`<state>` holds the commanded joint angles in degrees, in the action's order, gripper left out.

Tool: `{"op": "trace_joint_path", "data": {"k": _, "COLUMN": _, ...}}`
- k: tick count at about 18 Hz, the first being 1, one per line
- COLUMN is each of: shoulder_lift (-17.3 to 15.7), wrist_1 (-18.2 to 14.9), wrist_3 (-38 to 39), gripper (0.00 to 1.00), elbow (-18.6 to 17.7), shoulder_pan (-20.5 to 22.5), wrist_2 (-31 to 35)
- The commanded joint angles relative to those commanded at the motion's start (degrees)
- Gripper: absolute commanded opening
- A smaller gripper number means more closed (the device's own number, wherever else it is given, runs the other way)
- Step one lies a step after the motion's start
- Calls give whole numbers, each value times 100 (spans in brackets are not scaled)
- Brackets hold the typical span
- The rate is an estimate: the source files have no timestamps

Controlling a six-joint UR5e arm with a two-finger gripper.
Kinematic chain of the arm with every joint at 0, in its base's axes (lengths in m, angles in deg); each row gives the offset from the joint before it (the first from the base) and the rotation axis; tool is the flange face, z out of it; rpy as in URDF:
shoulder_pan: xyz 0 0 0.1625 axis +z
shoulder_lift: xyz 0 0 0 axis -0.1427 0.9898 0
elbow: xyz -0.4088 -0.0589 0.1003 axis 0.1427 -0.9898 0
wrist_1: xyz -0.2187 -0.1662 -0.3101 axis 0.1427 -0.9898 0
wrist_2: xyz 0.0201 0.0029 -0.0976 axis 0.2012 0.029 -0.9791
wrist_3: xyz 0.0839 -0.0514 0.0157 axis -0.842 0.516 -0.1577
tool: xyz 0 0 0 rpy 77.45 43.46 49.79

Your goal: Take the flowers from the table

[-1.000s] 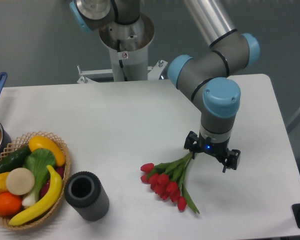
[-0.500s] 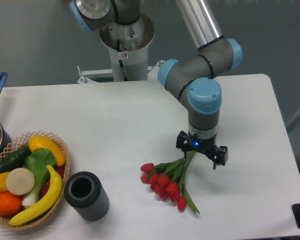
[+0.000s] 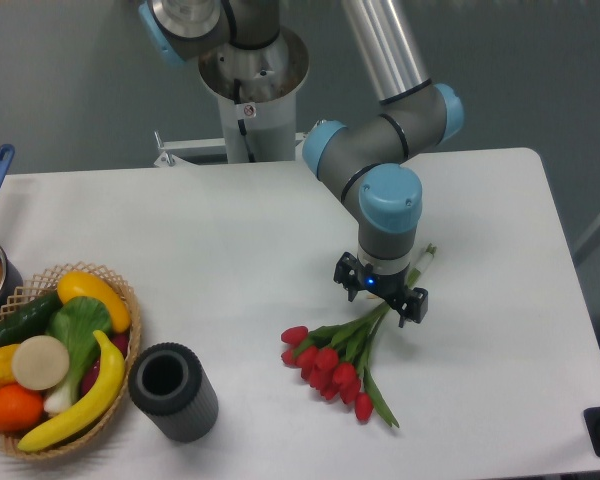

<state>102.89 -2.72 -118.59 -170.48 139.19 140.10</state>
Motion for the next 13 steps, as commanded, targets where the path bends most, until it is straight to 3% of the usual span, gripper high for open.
{"op": "trace_joint_path", "data": {"k": 1, "shoulder_lift": 35, "wrist_1": 9, "wrist_3": 0, "gripper": 94, "elbow": 0, "shoulder_pan": 0, "wrist_2": 0}}
{"op": "trace_joint_path", "data": {"k": 3, "shoulder_lift": 62, "wrist_1": 0, "wrist_3": 9, "gripper": 58, "elbow": 35, "shoulder_pan": -9, "wrist_2": 0}}
{"op": "trace_joint_path", "data": {"k": 4, "shoulder_lift": 79, "wrist_1": 9, "wrist_3": 17, "gripper": 49, "elbow": 52, "shoulder_pan": -9, "wrist_2": -9}}
{"op": "trace_joint_path", "data": {"k": 6, "shoulder_lift": 167, "wrist_1": 17, "wrist_3": 35, "gripper": 47, "elbow": 122, "shoulder_pan": -9, "wrist_2": -9}}
{"op": "trace_joint_path", "data": {"k": 7, "shoulder_lift": 202, "wrist_1": 18, "wrist_3": 44, "gripper": 41, "elbow": 175, "shoulder_pan": -9, "wrist_2": -9}}
{"op": "trace_joint_path", "data": {"k": 10, "shoulder_lift": 211, "wrist_1": 9, "wrist_3": 35, "gripper": 8, "elbow": 184, "shoulder_pan": -18, "wrist_2": -18}}
{"op": "trace_joint_path", "data": {"k": 13, "shoulder_lift": 220, "wrist_1": 26, "wrist_3": 53, "gripper": 0, "elbow": 211, "shoulder_pan": -18, "wrist_2": -53}}
